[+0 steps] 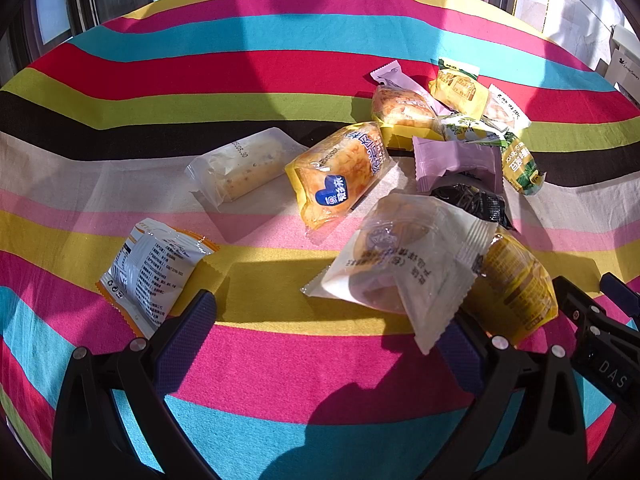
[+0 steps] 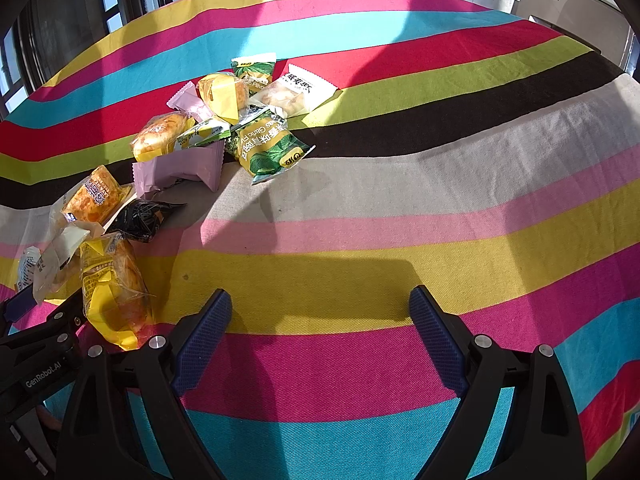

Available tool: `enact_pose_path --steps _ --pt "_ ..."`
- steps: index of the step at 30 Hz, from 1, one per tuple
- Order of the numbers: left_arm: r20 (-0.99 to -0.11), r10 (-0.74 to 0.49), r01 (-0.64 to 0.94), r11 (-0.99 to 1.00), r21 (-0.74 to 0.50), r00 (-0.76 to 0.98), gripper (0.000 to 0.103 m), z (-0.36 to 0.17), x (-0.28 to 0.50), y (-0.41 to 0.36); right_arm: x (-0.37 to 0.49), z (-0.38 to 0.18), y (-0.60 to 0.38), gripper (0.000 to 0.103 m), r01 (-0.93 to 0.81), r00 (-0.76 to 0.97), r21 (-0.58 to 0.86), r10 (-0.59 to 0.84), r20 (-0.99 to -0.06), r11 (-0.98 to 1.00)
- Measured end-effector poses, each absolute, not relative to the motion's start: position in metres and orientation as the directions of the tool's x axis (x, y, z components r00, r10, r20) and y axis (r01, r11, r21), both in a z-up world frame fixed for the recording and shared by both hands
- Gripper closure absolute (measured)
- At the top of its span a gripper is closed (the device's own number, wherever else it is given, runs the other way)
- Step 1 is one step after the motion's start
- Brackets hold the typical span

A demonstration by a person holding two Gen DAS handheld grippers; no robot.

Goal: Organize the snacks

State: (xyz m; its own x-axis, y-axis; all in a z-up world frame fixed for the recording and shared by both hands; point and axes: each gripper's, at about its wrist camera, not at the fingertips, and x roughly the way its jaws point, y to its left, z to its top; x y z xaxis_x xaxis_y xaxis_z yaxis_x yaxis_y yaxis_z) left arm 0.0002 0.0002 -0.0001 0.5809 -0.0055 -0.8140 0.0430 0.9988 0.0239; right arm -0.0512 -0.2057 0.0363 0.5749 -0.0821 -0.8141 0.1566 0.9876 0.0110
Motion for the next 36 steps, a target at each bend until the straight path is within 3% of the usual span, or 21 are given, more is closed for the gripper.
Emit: enact_pose_path --steps 36 --pt "-0.815 -0.004 0.041 0.999 0.024 0.579 0.001 0.001 0.000 0.003 -0.052 0.038 -0.208 0.016 0.155 0.573 0.011 -0.081 -0.815 0.988"
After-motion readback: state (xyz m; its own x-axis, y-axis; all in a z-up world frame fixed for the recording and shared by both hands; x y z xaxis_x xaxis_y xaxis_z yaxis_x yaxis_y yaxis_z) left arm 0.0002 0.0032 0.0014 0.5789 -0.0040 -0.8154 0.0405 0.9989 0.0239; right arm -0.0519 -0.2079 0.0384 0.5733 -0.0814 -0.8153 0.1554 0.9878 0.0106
